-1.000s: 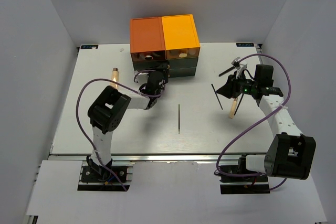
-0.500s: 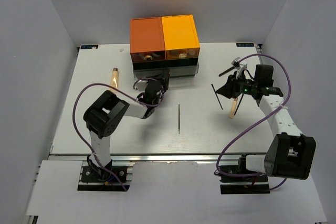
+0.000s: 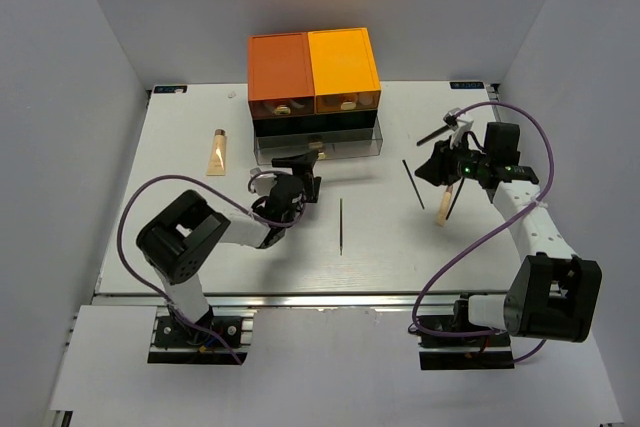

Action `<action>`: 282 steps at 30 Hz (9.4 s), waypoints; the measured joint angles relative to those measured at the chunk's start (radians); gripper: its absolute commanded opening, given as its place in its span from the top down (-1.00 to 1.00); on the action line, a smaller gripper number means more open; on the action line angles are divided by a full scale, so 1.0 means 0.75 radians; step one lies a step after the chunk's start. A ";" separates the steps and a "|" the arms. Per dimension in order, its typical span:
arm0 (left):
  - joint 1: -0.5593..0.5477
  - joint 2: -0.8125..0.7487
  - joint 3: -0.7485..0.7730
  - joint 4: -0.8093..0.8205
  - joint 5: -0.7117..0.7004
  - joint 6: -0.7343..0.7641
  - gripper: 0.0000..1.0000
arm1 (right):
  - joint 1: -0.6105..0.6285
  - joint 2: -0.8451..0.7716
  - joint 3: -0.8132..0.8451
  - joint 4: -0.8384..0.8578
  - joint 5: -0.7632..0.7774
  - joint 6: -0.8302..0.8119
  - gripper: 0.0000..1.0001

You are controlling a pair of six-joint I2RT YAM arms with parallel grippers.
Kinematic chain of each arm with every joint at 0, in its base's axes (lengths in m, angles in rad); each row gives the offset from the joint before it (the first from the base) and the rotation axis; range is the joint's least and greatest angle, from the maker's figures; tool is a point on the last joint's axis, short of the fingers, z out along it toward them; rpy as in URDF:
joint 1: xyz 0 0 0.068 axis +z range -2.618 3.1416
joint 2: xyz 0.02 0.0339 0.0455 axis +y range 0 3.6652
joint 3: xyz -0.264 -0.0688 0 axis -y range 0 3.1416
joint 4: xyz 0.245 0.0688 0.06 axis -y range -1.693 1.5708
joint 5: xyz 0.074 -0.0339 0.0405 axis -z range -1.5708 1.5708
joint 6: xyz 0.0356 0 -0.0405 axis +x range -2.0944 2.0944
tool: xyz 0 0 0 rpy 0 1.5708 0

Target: Organize the makeup

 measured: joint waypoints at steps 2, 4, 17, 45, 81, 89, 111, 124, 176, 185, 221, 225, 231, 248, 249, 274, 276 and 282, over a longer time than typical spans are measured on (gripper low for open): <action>-0.001 -0.070 -0.031 -0.055 0.008 0.003 -0.96 | 0.020 0.000 -0.004 0.019 0.115 0.034 0.20; -0.002 -0.172 -0.066 -0.100 0.012 0.014 -0.94 | 0.071 0.003 -0.007 0.039 0.284 0.078 0.23; -0.020 -0.694 0.334 -1.016 0.001 0.877 -0.28 | 0.353 0.469 0.134 -0.025 0.942 0.221 0.20; -0.051 -0.563 0.363 -1.406 0.337 1.750 -0.79 | 0.303 0.775 0.305 0.004 0.990 0.144 0.89; -0.202 -0.240 0.239 -1.197 0.392 1.823 -0.79 | 0.399 0.210 0.224 0.140 0.118 -0.678 1.00; -0.219 -0.180 0.252 -1.206 0.391 1.832 -0.78 | 0.594 0.523 0.758 0.004 0.164 -1.124 1.00; -0.232 0.124 0.575 -1.315 0.326 1.793 -0.23 | 0.699 0.764 0.995 -0.162 0.422 -1.120 -0.13; -0.243 0.257 0.761 -1.411 0.306 1.780 0.18 | 0.504 0.153 0.527 0.335 0.399 -0.397 -0.60; -0.237 -0.135 0.904 -1.379 0.569 2.378 1.00 | -0.058 -0.007 0.115 0.448 0.239 0.235 -0.33; -0.172 -0.158 1.041 -1.333 0.435 3.094 1.00 | -0.065 -0.007 0.079 0.444 0.219 0.236 -0.33; 0.140 0.070 1.084 -1.124 0.793 3.747 0.12 | -0.066 -0.043 0.018 0.340 0.190 0.218 -0.53; 0.143 0.070 1.080 -1.060 0.769 3.722 -0.03 | -0.066 -0.043 0.018 0.318 0.192 0.203 -0.52; 0.138 0.054 1.120 -0.996 0.695 3.546 -0.87 | -0.067 -0.039 0.024 0.235 0.339 0.206 -0.21; 0.122 -0.895 0.500 -0.862 0.448 1.962 -0.97 | -0.186 0.398 0.197 -0.056 0.872 0.404 0.00; 0.122 -0.927 0.426 -0.849 0.438 1.891 -0.97 | -0.192 0.424 0.197 -0.065 0.879 0.406 0.00; 0.122 -0.926 0.069 -0.876 0.350 1.351 -0.96 | -0.204 0.747 0.281 -0.033 0.947 0.413 0.36; 0.122 -0.926 0.069 -0.877 0.350 1.350 -0.97 | -0.203 0.749 0.282 -0.030 0.967 0.406 0.42; 0.122 -0.927 0.069 -0.877 0.349 1.336 -0.96 | -0.191 0.753 0.282 -0.022 1.047 0.380 0.70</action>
